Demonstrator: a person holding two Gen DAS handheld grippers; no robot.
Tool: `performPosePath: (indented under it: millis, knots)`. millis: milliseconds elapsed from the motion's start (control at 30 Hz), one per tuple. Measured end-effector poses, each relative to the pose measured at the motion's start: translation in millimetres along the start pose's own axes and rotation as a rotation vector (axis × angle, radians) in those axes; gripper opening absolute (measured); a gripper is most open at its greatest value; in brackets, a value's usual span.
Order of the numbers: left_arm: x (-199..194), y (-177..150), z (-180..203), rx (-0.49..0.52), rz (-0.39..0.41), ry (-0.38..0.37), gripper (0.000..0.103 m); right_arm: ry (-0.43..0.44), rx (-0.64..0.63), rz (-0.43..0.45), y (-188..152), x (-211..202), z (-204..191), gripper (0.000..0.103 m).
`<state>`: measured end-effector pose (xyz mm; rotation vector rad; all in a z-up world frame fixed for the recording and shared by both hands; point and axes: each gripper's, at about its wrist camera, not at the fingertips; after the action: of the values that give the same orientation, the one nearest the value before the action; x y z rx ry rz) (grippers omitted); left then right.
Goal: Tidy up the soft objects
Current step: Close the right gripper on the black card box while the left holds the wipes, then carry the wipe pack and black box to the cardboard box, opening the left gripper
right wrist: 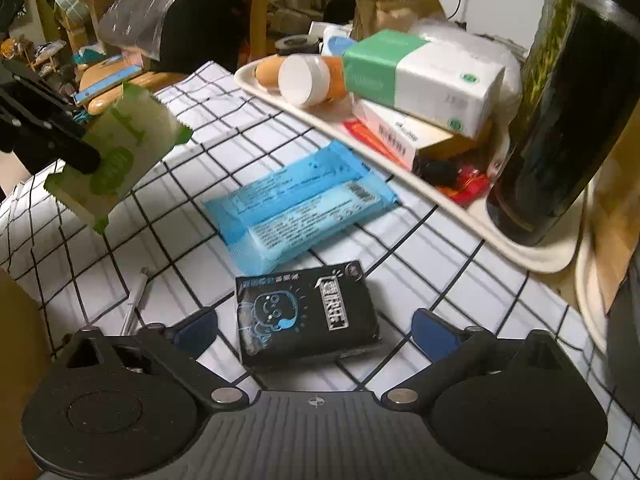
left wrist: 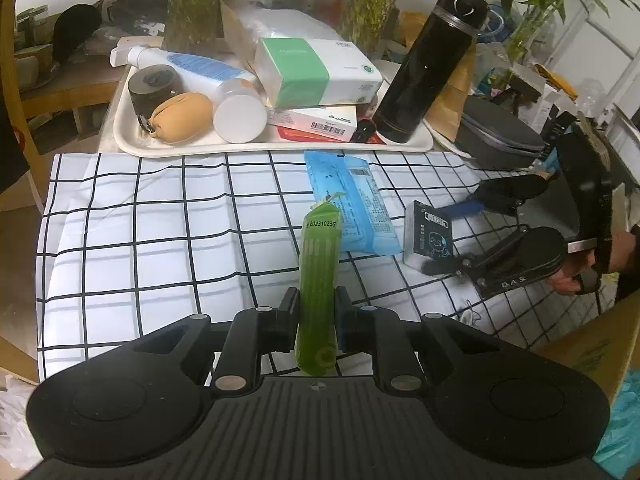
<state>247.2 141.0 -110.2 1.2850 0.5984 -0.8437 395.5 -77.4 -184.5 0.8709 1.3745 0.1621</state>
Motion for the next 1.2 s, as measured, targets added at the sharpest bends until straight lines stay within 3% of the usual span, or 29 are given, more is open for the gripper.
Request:
performPosePath:
  millis: [167, 433, 633, 767, 1033, 1200]
  knots:
    - [-1, 0, -1, -0.003, 0.008, 0.001, 0.018, -0.051, 0.0, 0.0, 0, -5, 4, 0.072]
    - [-6, -1, -1, 0.002, 0.042, 0.007, 0.018, -0.089, 0.115, 0.015, -10, -29, 28, 0.073]
    - [-9, 0, 3, 0.007, 0.063, 0.017, 0.018, -0.181, 0.173, -0.007, -28, -55, 39, 0.073]
    - [-12, 0, 6, 0.012, 0.083, 0.021, 0.018, -0.22, 0.248, 0.025, -36, -85, 47, 0.073]
    - [-21, 3, 10, -0.006, 0.126, 0.064, 0.018, -0.295, 0.274, 0.058, -55, -136, 20, 0.073]
    - [-37, 4, 6, -0.048, 0.179, 0.088, 0.018, -0.286, 0.267, 0.09, -63, -160, -6, 0.073]
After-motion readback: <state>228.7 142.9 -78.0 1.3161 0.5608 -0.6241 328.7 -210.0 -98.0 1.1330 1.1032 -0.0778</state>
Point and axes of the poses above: each gripper's, at about its wrist camera, not at the fingertips, and x roughly the way its jaws point, z to its right, y to its top, and after that the axes turned 6 degrees about x, right-handed
